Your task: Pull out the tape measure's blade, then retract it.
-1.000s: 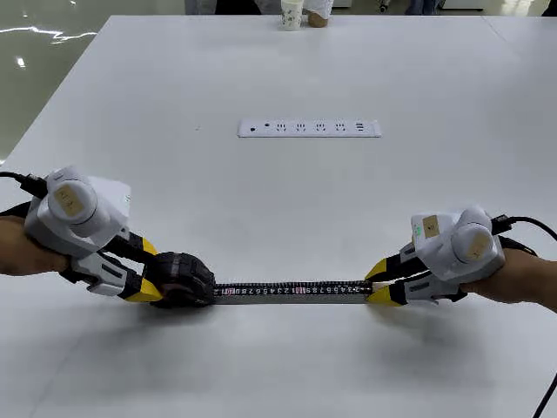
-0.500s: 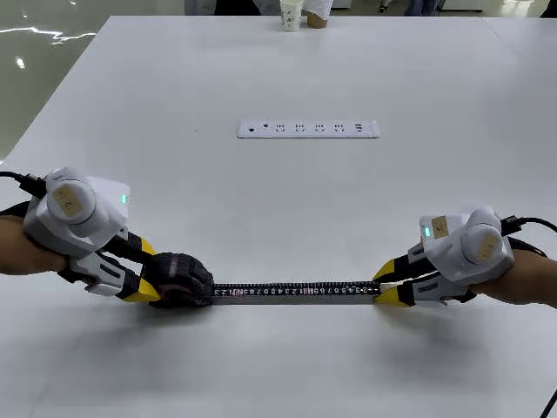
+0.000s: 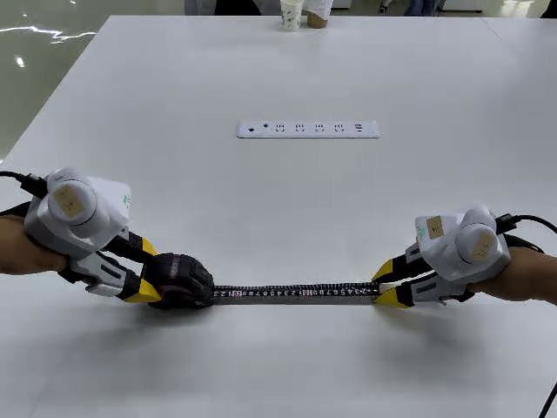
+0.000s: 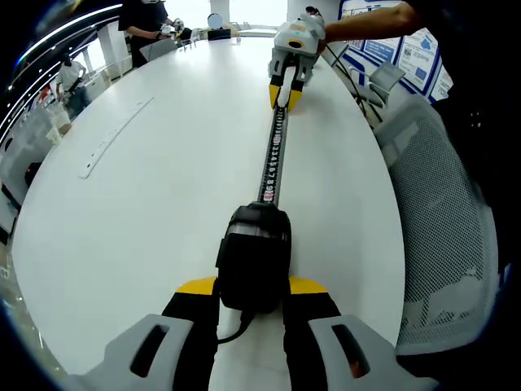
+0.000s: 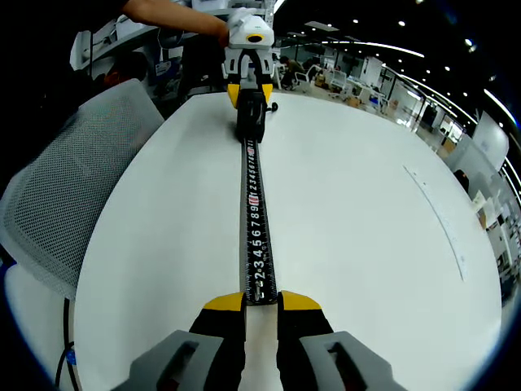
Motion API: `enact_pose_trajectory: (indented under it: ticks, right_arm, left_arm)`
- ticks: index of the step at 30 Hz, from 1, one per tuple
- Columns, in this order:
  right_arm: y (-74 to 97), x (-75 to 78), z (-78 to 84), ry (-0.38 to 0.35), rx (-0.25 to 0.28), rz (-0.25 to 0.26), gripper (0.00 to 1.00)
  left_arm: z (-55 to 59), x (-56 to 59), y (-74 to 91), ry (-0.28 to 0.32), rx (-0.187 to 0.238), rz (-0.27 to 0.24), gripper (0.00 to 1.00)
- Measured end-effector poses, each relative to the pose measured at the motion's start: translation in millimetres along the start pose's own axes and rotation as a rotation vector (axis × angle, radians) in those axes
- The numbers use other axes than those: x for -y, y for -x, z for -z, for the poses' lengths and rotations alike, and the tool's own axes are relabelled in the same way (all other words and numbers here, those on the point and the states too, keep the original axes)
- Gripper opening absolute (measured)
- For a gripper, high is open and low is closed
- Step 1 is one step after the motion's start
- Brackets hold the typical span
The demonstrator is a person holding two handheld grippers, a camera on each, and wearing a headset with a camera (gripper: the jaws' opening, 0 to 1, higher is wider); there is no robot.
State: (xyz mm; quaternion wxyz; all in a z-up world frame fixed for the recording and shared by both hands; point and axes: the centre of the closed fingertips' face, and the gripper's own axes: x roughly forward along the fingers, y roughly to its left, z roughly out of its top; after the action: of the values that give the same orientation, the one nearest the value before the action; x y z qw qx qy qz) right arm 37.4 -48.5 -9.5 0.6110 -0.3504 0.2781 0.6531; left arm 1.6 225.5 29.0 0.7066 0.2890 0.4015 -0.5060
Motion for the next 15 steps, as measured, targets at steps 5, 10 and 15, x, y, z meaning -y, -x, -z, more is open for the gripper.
enact_pose_trajectory:
  ticks: [5, 10, 15]
  right_arm:
    - [-0.2, -0.4, 0.2, 0.001, -0.009, -0.003, 0.11]
    - [-0.9, 0.2, 0.0, -0.006, -0.017, 0.001, 0.11]
    - [-0.4, 1.0, 0.3, -0.007, -0.022, 0.007, 0.12]
  left_arm:
    - [-0.1, 0.5, 0.0, -0.004, -0.002, -0.001, 0.25]
    - [-0.4, 0.9, -0.1, -0.009, -0.008, -0.001, 0.25]
    - [-0.4, 1.4, 0.0, -0.008, -0.016, 0.0, 0.25]
